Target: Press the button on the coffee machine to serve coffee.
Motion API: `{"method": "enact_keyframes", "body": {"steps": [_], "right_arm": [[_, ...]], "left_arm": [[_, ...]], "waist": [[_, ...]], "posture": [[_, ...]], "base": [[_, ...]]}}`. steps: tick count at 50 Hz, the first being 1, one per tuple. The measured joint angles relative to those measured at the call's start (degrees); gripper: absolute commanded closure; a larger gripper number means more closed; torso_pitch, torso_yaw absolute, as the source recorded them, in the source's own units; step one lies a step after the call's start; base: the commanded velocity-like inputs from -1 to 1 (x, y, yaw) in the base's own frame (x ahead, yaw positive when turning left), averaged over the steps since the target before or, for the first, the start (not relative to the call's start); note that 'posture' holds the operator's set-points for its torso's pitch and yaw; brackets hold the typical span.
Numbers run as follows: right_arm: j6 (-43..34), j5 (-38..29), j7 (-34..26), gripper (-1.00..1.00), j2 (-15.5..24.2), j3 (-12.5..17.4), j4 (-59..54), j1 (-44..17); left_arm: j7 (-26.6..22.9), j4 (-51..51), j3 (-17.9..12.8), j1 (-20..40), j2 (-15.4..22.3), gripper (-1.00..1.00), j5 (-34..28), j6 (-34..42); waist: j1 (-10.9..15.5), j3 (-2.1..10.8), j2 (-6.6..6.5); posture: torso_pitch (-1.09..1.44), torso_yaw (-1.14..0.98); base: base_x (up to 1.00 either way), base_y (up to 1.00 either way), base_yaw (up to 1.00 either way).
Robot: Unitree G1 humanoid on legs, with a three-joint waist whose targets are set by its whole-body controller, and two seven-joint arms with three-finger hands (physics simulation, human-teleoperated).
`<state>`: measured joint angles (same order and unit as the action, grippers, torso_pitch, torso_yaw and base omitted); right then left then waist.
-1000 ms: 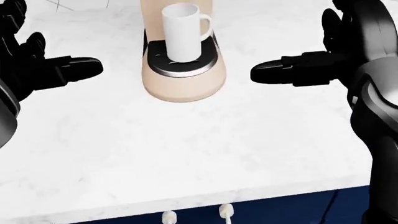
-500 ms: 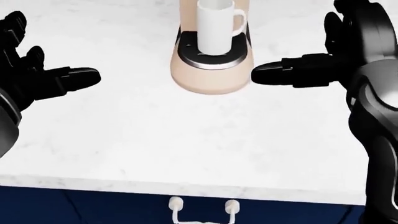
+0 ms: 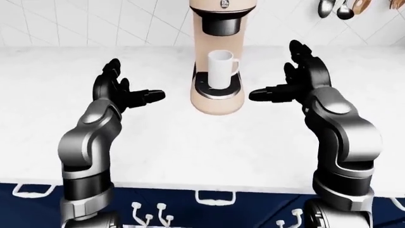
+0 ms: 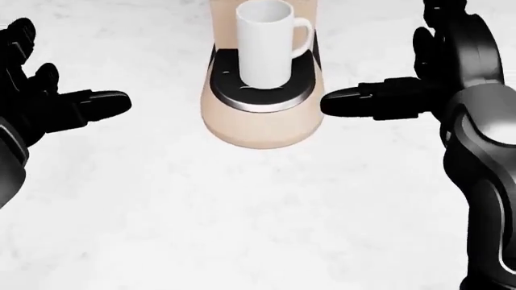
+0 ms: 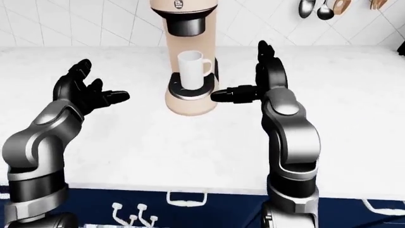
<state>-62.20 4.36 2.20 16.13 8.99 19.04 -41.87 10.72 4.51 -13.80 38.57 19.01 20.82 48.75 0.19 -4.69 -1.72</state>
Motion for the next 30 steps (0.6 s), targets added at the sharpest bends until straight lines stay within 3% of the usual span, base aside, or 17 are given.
{"method": "enact_keyframes", "body": {"steps": [1,3,5,9,12,30], "right_arm": [[-0.1,-0.1,0.0,-1.0,0.0,0.2,-0.1,0.0],[-0.4,-0.4,0.1,-1.0,0.0,0.4,-0.1,-0.2],[-0.2,-0.6,0.1,-1.0,0.2,0.7,0.5,-0.7],[0.5,-1.3,0.4,-1.0,0.7,1.8,0.5,-0.6],[0.5,-1.5,0.4,-1.0,0.5,1.6,0.2,-0.9],[3.9,-1.7,0.6,-1.0,-0.3,-0.1,-4.7,-1.2]], "left_arm": [[0.0,0.1,0.0,0.1,0.0,-1.0,0.0,0.1],[0.0,0.6,0.1,0.3,0.0,-1.0,0.0,0.0],[0.0,1.4,0.1,0.9,0.0,-1.0,0.1,-0.4],[-0.5,1.8,1.2,1.1,-0.6,-1.0,0.7,-1.0],[-0.4,1.9,1.0,1.4,-0.4,-1.0,0.8,-0.7],[-1.5,-1.0,0.8,2.1,0.8,-1.0,0.8,-2.9]], "waist": [[0.0,-0.07,0.63],[-0.5,1.84,1.82],[-0.2,2.07,3.41],[-0.3,2.47,1.21],[-0.4,2.8,0.34],[-0.4,2.91,1.3]], "posture": [[0.0,0.0],[0.0,0.0],[0.0,0.0],[0.0,0.0],[0.0,0.0],[0.0,0.0]], "base": [[-0.36,0.0,0.0],[-0.5,0.0,0.0],[0.0,0.0,0.0],[0.0,0.0,0.0],[0.0,0.0,0.0],[0.0,0.0,0.0]]}}
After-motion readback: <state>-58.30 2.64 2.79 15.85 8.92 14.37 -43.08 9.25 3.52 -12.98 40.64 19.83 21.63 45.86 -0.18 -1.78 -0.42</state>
